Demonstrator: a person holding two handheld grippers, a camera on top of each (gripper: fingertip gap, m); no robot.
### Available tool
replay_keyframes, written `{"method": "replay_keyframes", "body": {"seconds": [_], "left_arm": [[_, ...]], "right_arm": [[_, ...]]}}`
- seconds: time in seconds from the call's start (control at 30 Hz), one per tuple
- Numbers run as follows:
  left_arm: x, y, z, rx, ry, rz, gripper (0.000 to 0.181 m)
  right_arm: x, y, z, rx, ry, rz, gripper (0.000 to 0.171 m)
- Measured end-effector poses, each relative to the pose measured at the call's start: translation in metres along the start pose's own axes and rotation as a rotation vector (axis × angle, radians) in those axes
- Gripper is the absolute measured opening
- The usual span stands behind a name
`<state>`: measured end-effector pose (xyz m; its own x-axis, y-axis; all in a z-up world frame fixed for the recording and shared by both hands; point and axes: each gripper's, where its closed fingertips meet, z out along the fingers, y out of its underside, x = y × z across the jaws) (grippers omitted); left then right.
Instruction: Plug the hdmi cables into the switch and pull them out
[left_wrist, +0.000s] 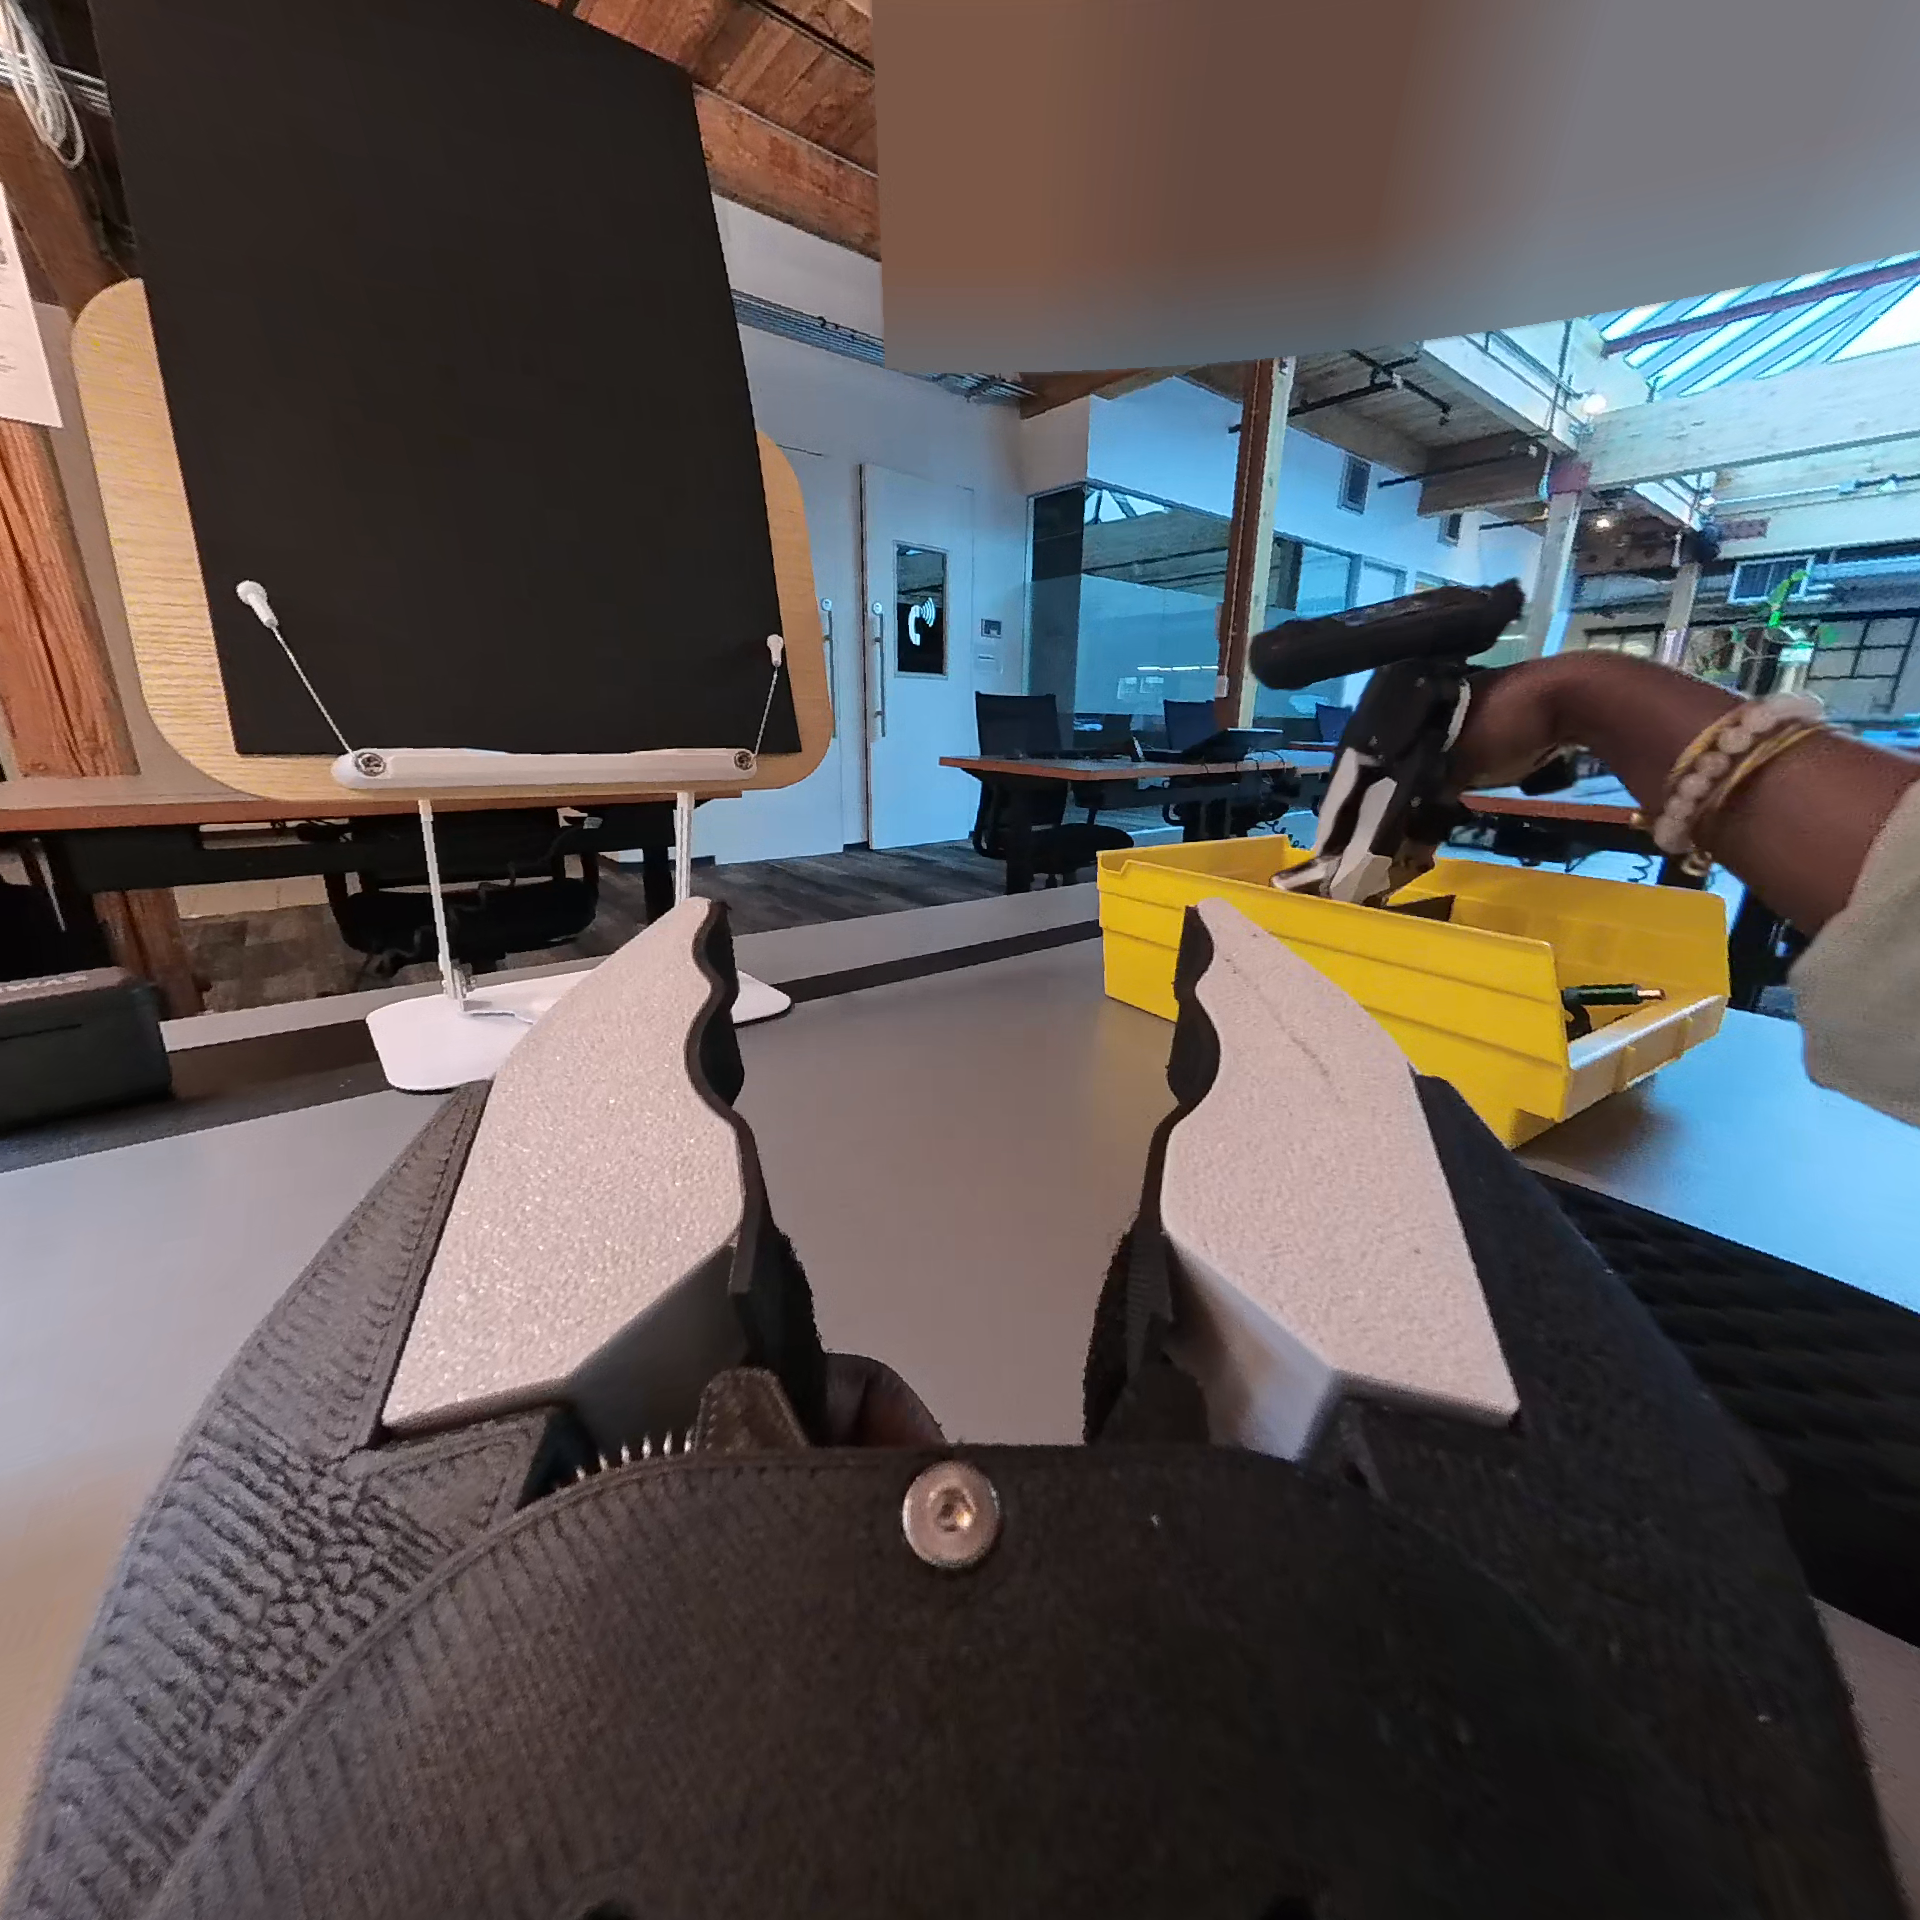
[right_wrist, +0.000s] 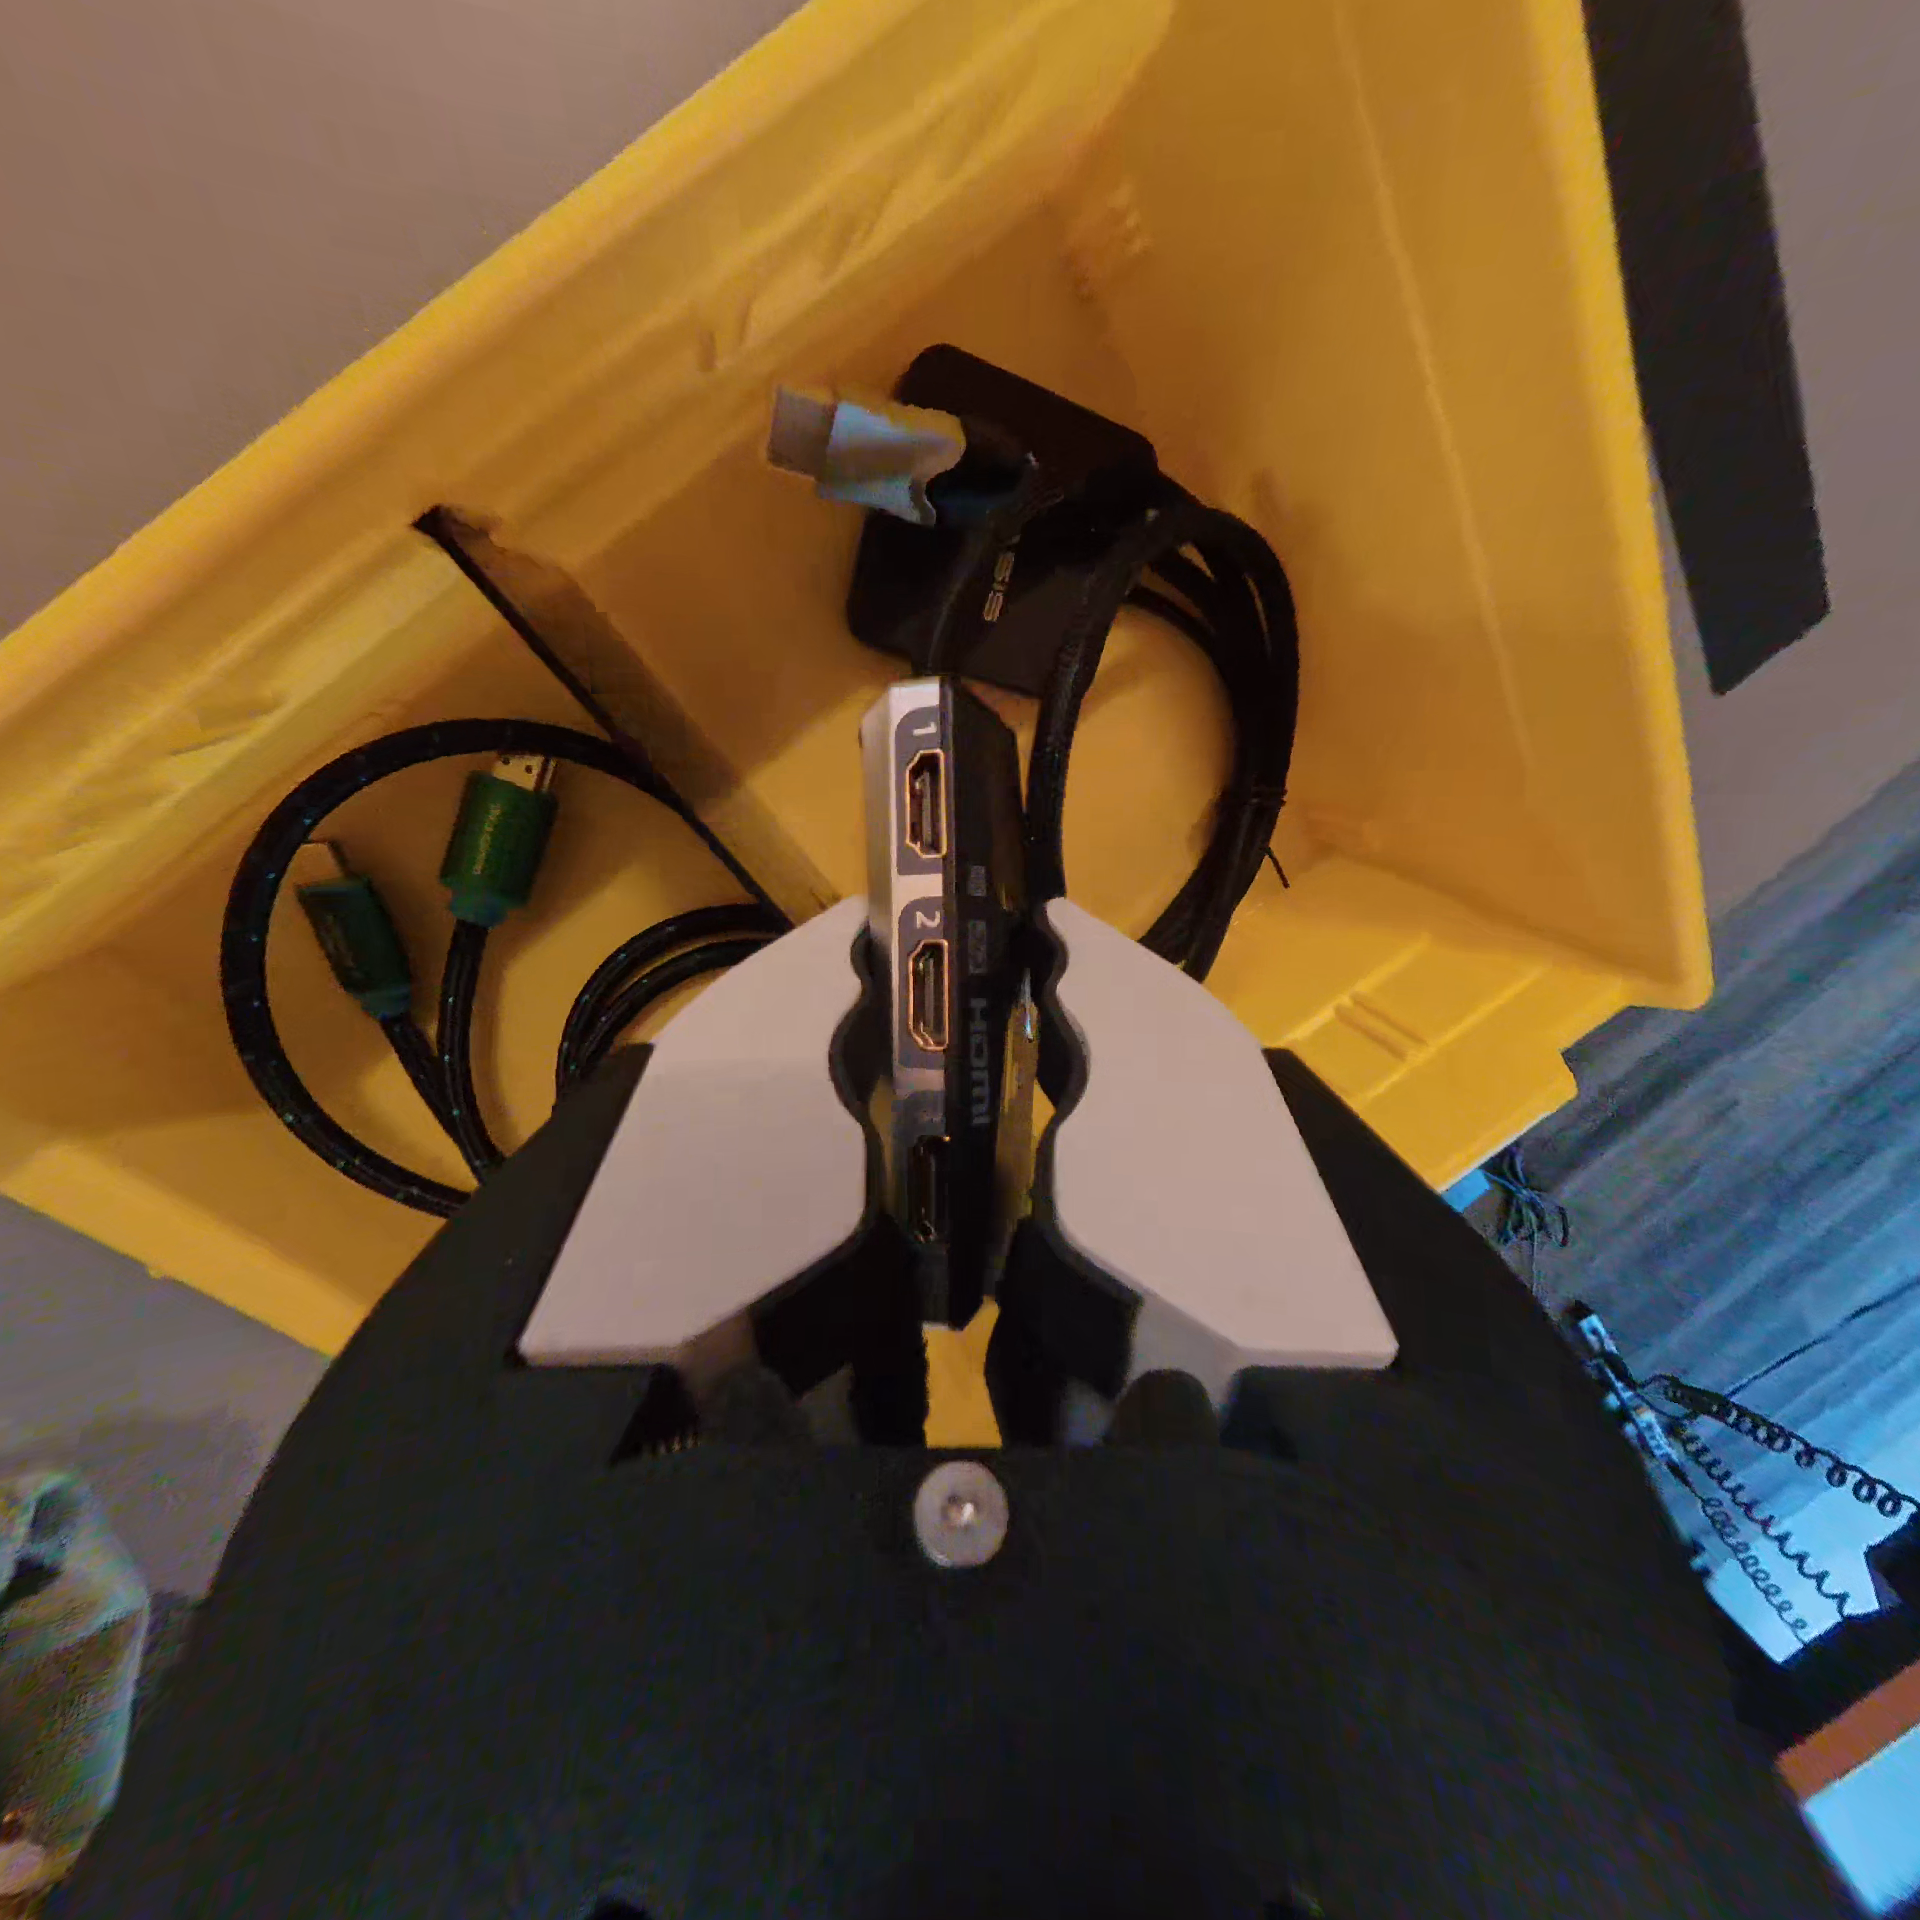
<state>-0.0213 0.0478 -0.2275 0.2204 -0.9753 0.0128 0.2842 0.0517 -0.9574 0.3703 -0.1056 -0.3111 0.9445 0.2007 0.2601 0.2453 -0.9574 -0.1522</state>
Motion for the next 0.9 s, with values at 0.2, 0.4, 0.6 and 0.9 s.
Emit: {"method": "replay_keyframes", "body": {"seconds": [0.2, 0.4, 0.6, 0.9], "left_arm": [[-0.002, 0.0, -0.001, 0.0, -0.01, 0.013, 0.081], [-0.002, 0.0, 0.0, -0.002, -0.006, 0.009, 0.081], [-0.003, 0.002, 0.0, -0.008, -0.01, 0.01, 0.081], [-0.001, 0.005, 0.002, -0.019, 0.0, 0.003, 0.081]], "right_arm": [[-0.005, -0.018, -0.01, 0.009, -0.074, -0.089, 0.039], [-0.004, -0.039, -0.023, 0.208, -0.049, -0.061, 0.042], [0.002, -0.053, -0.061, 0.517, 0.05, 0.028, 0.05], [-0.01, 0.053, -0.085, 0.677, 0.402, 0.313, 0.059]]}}
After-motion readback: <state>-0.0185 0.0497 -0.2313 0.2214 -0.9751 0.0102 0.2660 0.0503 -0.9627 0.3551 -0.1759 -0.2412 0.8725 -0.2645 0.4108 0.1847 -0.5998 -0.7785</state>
